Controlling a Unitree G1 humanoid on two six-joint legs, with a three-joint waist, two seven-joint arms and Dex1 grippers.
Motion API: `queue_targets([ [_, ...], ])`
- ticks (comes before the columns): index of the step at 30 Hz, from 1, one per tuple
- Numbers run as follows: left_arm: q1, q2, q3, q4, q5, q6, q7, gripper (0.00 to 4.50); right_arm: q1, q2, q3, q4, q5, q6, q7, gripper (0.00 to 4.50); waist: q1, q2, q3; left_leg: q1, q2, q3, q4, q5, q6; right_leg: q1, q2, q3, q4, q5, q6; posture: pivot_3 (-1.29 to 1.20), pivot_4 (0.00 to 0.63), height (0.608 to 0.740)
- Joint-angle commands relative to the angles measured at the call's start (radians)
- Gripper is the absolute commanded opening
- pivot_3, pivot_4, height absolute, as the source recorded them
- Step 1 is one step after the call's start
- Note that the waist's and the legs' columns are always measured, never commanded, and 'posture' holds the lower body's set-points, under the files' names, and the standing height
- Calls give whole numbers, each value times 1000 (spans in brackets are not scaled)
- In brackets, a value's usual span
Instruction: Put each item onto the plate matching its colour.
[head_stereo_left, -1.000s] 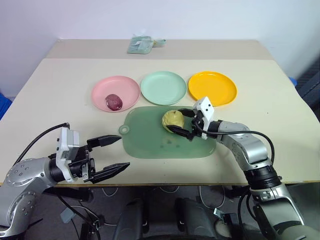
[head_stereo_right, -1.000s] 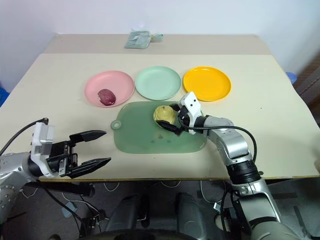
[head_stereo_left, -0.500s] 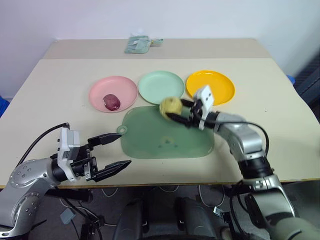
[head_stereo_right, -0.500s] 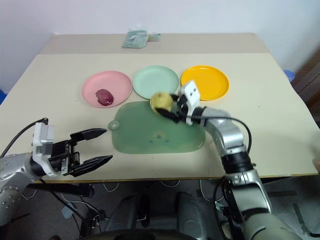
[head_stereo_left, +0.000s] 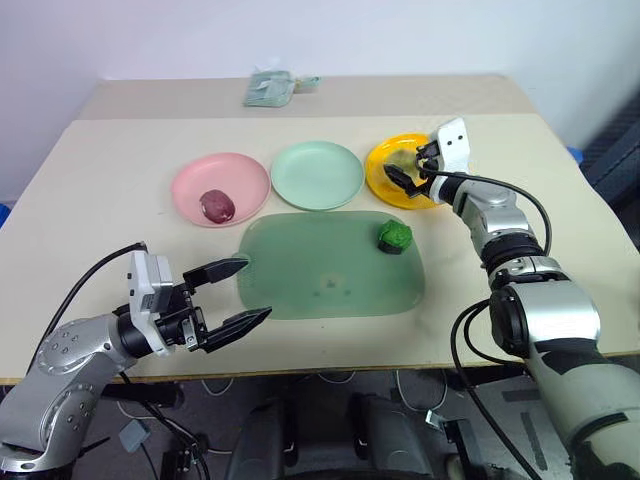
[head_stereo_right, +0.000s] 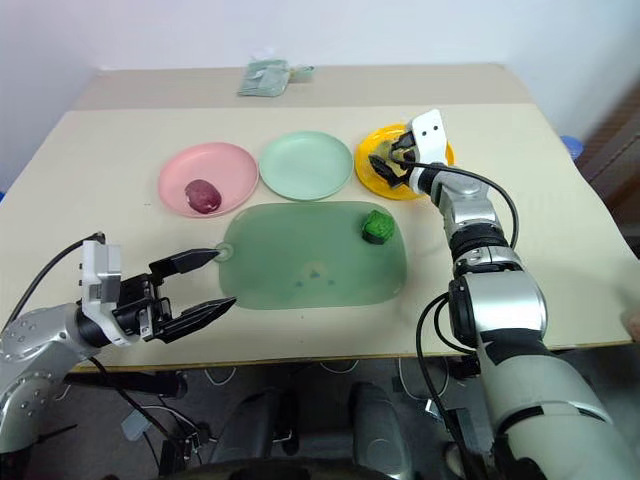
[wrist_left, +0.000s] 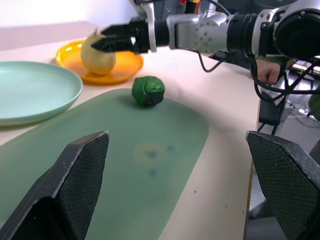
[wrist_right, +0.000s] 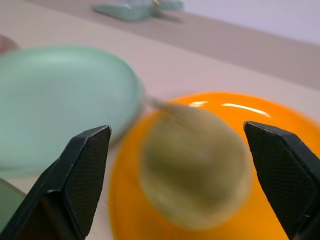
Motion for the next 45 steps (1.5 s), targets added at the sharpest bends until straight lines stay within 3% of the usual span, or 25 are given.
queue_targets([
  [1,6,5,17,-36,-13,-6,12,4500,-42,-14,-27,0,-15,-52,-11,4459,0,1,1,0,0,0,0,0,0,0,0,0,0,0,0,0,150,740],
  [6,-1,-1,8,-28,-13,-9,21,4500,4,-37,-88,-133,61,-52,153,4459,4,1,1,0,0,0,0,0,0,0,1,-1,0,0,0,0,150,740],
  [9,-8,-5,-2,-13,-8,-15,13,4500,141,-64,-110,-436,153,89,275,4459,12,1,1,0,0,0,1,0,1,1,2,-1,0,0,1,0,150,740],
  [13,-14,-3,-12,12,0,-27,-13,4500,411,-126,-126,-969,310,415,312,4459,32,1,1,0,0,-3,3,-1,2,4,1,-3,0,0,1,0,150,740],
  [16,-33,1,-18,40,3,-31,-34,4500,580,-184,-131,-1215,377,564,319,4459,34,1,1,1,0,-3,4,-1,1,4,0,-3,1,0,1,0,150,740],
  [19,-56,7,-26,65,7,-34,-56,4500,685,-206,-127,-1325,395,623,309,4459,34,1,1,2,1,-3,4,0,1,4,0,-3,1,0,0,0,150,740],
  [28,-113,7,-50,92,19,-23,-73,4500,692,-151,-17,-1200,299,531,322,4459,34,1,1,1,1,-3,5,0,1,4,2,-3,0,0,0,0,150,740],
  [34,-96,18,-31,68,17,-16,-60,4500,566,-84,50,-860,168,347,306,4459,31,0,0,1,2,-3,8,-1,2,5,6,-3,1,0,0,0,150,740],
  [37,-72,23,-14,42,9,-9,-47,4500,508,-62,42,-746,138,291,287,3585,32,1,1,1,2,-3,8,-1,2,5,6,-3,1,0,0,0,150,740],
  [40,-42,23,4,15,4,-6,-26,4500,490,-57,43,-725,137,266,319,2044,34,1,1,0,2,-3,9,-1,2,5,6,-3,1,0,1,0,150,740],
  [41,-32,20,10,3,2,-4,-16,4500,488,-54,44,-732,138,260,324,1765,33,1,1,0,2,-3,9,-1,2,5,6,-3,1,0,1,0,150,740],
  [45,-2,12,17,-27,-5,-4,13,4500,462,-23,34,-763,151,244,312,1721,32,1,1,0,2,-3,9,-1,3,6,6,-3,1,0,1,0,150,740],
])
